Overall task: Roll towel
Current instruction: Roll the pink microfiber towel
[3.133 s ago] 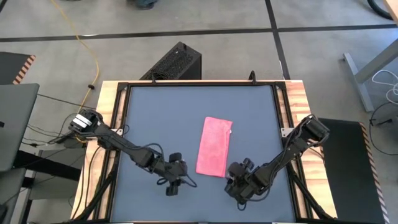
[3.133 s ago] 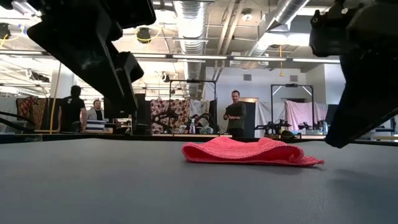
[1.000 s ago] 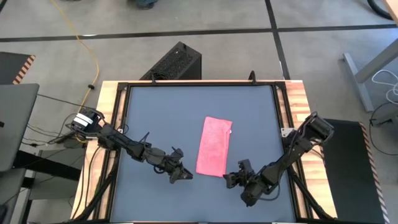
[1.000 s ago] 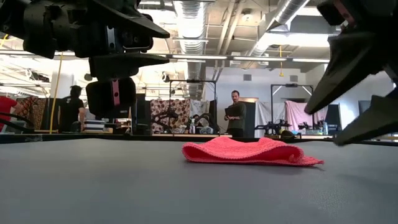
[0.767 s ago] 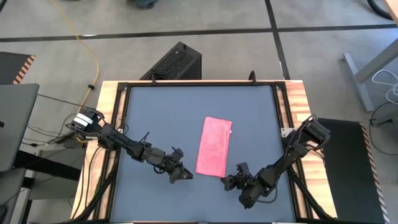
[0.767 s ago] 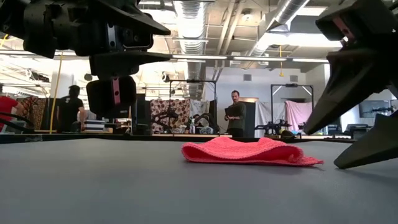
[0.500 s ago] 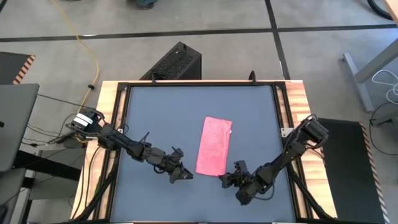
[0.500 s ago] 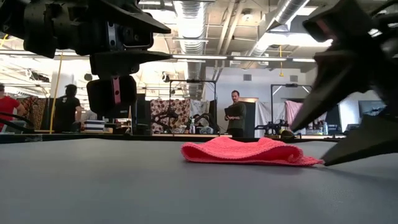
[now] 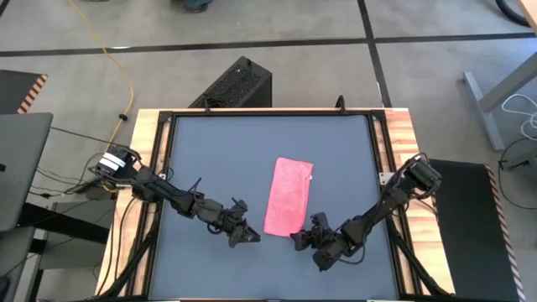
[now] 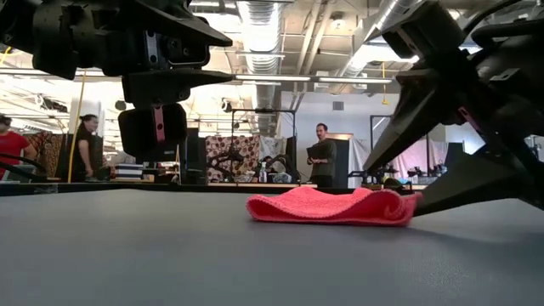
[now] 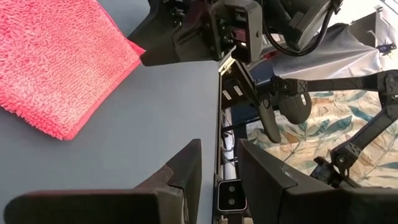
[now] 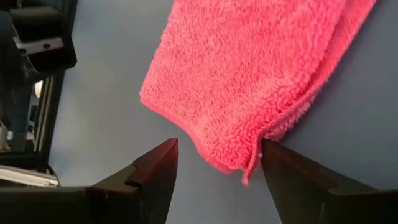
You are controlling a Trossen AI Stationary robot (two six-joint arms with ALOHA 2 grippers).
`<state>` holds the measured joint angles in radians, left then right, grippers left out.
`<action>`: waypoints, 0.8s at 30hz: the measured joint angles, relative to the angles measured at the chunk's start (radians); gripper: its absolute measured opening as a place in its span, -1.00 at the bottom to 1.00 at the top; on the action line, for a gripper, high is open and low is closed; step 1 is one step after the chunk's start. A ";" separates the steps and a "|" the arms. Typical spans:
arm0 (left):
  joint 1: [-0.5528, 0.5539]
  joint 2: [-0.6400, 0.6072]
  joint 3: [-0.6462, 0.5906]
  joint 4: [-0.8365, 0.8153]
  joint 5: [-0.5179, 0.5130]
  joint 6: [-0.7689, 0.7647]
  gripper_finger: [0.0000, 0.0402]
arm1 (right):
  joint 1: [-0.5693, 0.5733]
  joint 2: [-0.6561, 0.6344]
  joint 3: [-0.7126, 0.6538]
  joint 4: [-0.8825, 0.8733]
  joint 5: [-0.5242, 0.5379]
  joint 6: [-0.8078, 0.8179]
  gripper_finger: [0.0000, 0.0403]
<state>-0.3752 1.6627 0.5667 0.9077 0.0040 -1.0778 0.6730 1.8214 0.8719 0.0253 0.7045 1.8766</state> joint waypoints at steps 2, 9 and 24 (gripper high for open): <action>0.000 0.000 0.000 0.000 0.000 0.000 -0.54 | 0.007 0.000 0.000 -0.010 -0.001 0.012 0.27; 0.000 0.000 0.000 0.000 0.000 0.000 -0.54 | 0.017 0.000 0.000 -0.057 -0.026 0.077 0.00; 0.000 0.000 0.000 0.000 -0.002 0.001 -0.54 | 0.016 0.000 0.000 -0.051 -0.025 0.079 -0.74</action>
<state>-0.3752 1.6625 0.5667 0.9073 0.0023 -1.0771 0.6891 1.8214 0.8719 -0.0257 0.6796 1.9560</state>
